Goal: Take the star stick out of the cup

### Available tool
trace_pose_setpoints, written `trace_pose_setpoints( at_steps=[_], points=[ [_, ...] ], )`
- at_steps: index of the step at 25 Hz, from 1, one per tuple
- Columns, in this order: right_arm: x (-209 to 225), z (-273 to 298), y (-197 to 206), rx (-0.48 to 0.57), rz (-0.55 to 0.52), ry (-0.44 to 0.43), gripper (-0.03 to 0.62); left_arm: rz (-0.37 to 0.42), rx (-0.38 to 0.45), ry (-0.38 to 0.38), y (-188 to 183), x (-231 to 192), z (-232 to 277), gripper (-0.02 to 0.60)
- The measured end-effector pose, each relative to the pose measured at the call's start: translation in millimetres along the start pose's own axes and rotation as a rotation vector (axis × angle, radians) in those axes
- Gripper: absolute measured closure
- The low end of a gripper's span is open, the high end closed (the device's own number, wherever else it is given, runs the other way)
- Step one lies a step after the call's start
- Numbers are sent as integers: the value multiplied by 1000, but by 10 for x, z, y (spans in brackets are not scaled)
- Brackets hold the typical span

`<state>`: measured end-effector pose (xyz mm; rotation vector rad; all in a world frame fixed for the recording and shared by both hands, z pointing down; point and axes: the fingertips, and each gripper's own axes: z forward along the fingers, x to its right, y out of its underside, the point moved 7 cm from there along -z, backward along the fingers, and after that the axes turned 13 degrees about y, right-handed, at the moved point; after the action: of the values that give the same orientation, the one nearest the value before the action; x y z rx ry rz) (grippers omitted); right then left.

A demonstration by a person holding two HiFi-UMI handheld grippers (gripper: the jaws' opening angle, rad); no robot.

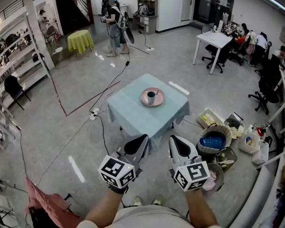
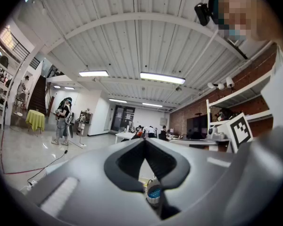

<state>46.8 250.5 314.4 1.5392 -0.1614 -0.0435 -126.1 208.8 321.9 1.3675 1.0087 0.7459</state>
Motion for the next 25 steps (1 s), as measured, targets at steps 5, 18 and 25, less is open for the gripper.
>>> trace_pose_setpoints(
  at_steps=[5,18,25],
  points=[
    [16,-36,-13,0,-1,3,584,2,3,-1,-9,33,2,577],
    [119,-58,-4,14,54,-24,583,-10,6,-9,26,58,35,577],
    [276,-74,35,19,57,-40,583,-13,14,-22,79,125,158,577]
  ],
)
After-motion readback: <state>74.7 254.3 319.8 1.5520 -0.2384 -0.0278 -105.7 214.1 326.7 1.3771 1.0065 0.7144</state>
